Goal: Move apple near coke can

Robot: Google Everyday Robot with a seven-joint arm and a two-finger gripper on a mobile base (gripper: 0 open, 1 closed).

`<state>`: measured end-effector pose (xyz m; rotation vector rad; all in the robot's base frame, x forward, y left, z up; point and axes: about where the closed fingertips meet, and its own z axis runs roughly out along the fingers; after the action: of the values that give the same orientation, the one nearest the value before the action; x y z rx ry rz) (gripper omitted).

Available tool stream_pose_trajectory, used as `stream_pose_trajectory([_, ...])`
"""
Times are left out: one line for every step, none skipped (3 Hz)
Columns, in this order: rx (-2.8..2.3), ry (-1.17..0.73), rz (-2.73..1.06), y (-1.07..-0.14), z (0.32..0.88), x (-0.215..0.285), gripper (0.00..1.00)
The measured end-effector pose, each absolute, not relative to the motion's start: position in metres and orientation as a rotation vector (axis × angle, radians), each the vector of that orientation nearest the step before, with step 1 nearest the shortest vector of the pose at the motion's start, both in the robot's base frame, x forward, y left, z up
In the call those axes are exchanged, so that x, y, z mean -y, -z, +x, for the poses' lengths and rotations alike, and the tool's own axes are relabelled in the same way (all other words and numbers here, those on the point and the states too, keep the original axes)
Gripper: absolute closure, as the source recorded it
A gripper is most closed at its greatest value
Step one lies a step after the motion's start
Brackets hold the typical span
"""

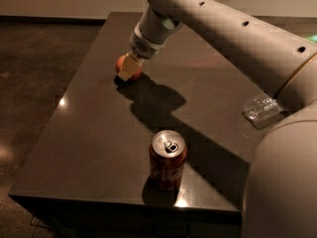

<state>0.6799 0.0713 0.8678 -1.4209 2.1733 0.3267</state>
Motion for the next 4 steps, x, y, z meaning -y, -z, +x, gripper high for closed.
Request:
stream_pose_trajectory([-2.166,-0.345,-1.429,-0.87,0.679,-0.073,0.93])
stream_pose_trajectory([-2.146,-0.387,-1.458,-0.878,0.669,-0.046,1.0])
stream_pose_trajectory([-2.082,-0.432,-1.519,-0.887,0.651,-0.011,1.0])
stream_pose_trajectory([-2.001,-0.467,-1.586,-0.894,0.627,0.023,1.0])
